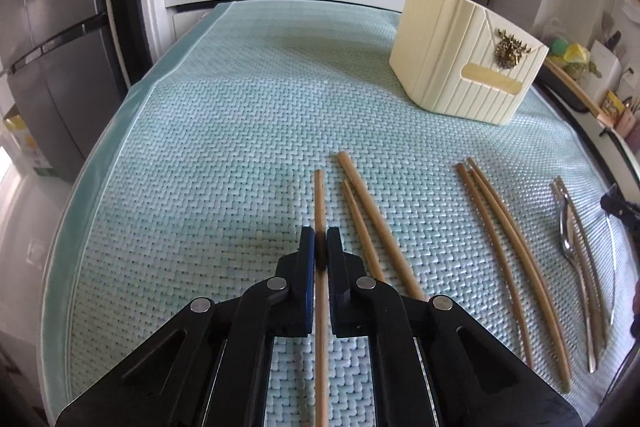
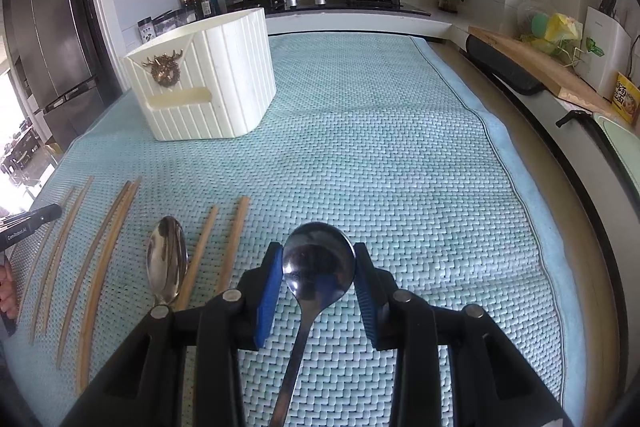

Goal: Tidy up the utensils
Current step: 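Close the left tool on the chopstick while the right tool grips the spoon, then carry the chopstick and spoon to the cream caddy and drop them in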

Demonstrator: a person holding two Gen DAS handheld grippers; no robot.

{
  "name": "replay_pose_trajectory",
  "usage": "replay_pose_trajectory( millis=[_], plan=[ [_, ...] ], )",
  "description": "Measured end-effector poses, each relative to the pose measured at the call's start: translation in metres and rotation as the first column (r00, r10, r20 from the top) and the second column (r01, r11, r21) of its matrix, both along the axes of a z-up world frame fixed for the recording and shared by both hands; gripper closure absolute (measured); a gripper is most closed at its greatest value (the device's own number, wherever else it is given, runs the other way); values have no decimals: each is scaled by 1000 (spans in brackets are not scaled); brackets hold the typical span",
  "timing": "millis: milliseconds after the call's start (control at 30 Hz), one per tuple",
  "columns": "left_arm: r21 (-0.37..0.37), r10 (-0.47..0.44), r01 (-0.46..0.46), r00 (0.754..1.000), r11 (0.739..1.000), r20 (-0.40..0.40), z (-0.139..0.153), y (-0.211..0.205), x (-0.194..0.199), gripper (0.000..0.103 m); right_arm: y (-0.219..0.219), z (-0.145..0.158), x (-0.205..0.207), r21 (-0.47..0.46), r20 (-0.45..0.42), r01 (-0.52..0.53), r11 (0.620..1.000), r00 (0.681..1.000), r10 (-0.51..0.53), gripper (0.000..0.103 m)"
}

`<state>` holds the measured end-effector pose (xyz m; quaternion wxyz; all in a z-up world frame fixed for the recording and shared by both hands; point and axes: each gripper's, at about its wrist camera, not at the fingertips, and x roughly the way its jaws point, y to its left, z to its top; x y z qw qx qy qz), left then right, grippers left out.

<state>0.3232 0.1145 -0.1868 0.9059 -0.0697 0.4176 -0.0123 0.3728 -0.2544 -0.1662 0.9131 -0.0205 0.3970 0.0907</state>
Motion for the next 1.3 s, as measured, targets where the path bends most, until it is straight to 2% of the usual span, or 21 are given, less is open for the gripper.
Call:
replay_pose_trajectory(
  millis=[100, 500, 800, 1067, 1300],
  plan=[
    [-41, -4, 5, 1000, 999, 21, 11, 6, -3, 99, 4, 6, -5, -7, 16, -16, 1000, 1000, 16, 68],
    [-97, -23, 36, 990, 995, 141, 71, 12, -25, 100, 19, 42, -22, -1, 76, -80, 997, 994, 80, 68],
    [-107, -40, 72, 959, 992, 280, 122, 8, -47, 100, 27, 74, -40, -19, 145, -121, 993, 982, 122, 68],
    [-100, -30, 72, 929, 992, 369, 145, 9, -64, 100, 27, 88, -52, -28, 175, -128, 991, 976, 131, 68],
    [-98, -33, 78, 917, 992, 398, 155, 9, -68, 100, 25, 98, -59, -31, 201, -121, 992, 972, 125, 69]
  ],
)
